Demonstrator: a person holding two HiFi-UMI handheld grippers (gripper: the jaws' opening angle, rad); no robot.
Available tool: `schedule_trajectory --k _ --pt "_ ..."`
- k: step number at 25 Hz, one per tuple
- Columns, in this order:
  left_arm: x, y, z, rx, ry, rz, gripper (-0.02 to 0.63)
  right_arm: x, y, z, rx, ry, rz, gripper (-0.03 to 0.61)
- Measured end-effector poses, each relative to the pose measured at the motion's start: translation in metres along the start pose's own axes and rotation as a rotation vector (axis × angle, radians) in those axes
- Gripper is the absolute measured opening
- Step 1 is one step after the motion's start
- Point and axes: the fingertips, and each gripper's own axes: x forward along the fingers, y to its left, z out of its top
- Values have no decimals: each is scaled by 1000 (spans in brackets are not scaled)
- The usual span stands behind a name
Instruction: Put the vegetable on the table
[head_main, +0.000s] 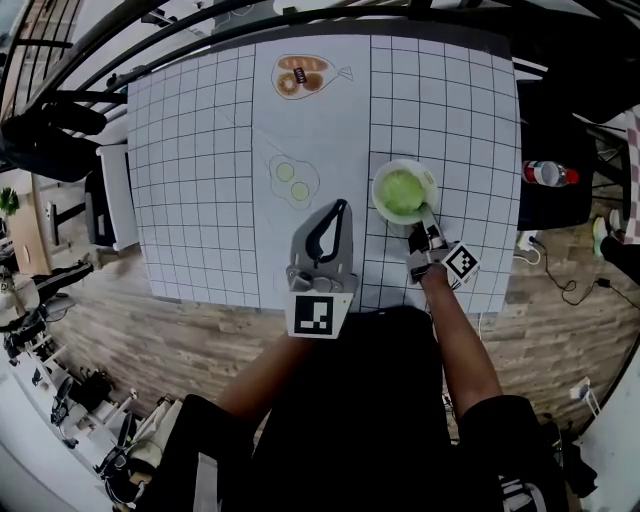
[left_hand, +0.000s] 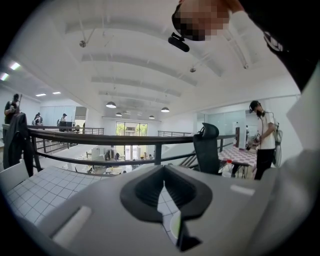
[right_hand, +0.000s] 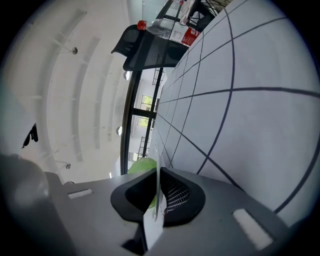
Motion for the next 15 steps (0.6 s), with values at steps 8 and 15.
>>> schedule_trajectory --k 8,15 --pt "-4 -1 1 8 4 5 8 3 -8 -7 99 37 -70 14" --pt "-12 2 4 17 -9 9 8 7 -11 -6 98 24 -142 9"
